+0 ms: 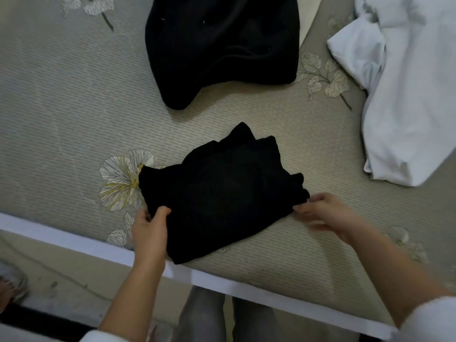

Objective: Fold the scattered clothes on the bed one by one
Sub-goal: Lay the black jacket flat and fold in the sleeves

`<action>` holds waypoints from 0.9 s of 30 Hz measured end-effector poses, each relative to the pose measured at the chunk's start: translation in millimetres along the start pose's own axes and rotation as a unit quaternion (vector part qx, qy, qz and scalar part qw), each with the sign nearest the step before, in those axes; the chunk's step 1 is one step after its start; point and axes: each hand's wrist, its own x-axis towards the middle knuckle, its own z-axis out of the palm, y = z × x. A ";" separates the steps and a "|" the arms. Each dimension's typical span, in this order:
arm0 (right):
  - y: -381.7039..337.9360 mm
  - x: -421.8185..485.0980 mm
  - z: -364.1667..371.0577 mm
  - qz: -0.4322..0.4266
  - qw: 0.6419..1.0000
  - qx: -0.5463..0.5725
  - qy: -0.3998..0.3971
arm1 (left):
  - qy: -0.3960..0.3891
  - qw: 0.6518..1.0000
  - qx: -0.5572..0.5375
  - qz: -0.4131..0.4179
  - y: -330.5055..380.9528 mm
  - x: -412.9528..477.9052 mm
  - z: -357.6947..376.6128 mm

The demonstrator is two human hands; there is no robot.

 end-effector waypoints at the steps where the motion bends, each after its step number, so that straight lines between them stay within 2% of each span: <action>1: 2.6 1.1 -7.6 -0.015 0.998 0.018 0.051 | -0.002 1.000 0.021 -0.003 -1.7 4.9 -5.8; 4: -14.4 3.6 -14.2 -0.091 0.986 0.034 0.132 | -0.019 0.998 0.051 -0.028 -4.5 10.9 -16.2; 7: -42.1 9.3 8.6 -0.147 0.980 -0.030 0.127 | -0.039 0.995 0.070 -0.051 -6.8 10.0 -18.0; 9: -51.6 11.8 29.1 -0.134 0.982 -0.065 0.113 | -0.064 0.994 0.059 -0.064 -5.2 7.4 -16.8; 13: -53.7 -4.0 49.3 -0.076 0.995 0.067 0.001 | -0.146 0.982 0.038 -0.114 10.3 -0.4 -14.8; 15: -48.1 -17.2 42.0 -0.065 0.992 0.098 -0.042 | -0.162 0.980 0.061 -0.099 21.0 -3.5 -13.4; 19: -18.9 -40.5 0.5 -0.062 0.987 0.131 -0.070 | -0.177 0.977 0.109 -0.042 44.7 -15.1 1.1; 23: 37.8 -61.0 -59.2 -0.061 0.973 0.216 -0.054 | -0.281 0.954 0.102 -0.020 58.9 -47.0 47.9; 27: 111.6 -85.0 -119.1 -0.047 0.933 0.356 0.009 | -0.381 0.915 0.130 -0.006 53.0 -100.7 122.2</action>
